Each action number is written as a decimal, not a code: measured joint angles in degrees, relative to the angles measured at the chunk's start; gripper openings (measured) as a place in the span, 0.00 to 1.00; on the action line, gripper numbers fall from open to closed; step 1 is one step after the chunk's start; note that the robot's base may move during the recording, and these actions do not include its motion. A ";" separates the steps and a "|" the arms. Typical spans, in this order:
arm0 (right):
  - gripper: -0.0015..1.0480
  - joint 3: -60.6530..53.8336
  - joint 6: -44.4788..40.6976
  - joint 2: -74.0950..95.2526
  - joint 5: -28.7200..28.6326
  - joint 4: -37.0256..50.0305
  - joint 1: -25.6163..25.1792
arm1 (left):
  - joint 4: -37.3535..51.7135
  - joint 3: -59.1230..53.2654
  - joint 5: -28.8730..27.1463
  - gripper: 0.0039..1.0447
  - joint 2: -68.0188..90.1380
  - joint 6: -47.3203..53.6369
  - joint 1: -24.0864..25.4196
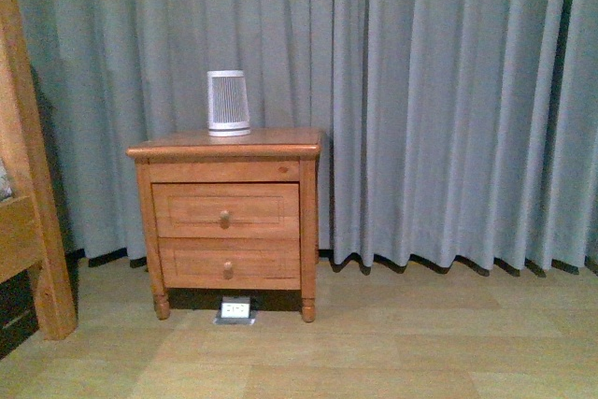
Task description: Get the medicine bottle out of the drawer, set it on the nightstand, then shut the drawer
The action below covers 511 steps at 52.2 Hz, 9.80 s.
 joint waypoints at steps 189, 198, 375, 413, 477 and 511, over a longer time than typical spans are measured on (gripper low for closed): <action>0.93 0.00 0.02 0.00 0.00 0.00 0.00 | 51.65 33.70 -1.88 0.94 95.65 3.85 -2.51; 0.93 0.00 0.02 0.00 0.00 0.00 0.00 | 50.71 49.51 -3.08 0.94 112.56 4.44 -4.85; 0.93 0.00 0.02 0.00 0.00 0.00 0.00 | 59.39 31.39 -3.15 0.87 116.83 6.67 -6.97; 0.93 0.00 0.02 0.00 0.00 0.00 0.00 | 3.87 17.03 -16.33 0.94 26.21 6.01 -9.88; 0.93 0.00 0.02 0.00 0.00 0.00 0.00 | 0.28 -0.02 -0.15 0.03 0.26 0.04 -0.04; 0.93 0.00 0.02 0.00 0.00 -0.02 0.00 | 0.15 -0.02 0.00 0.93 0.13 0.17 0.00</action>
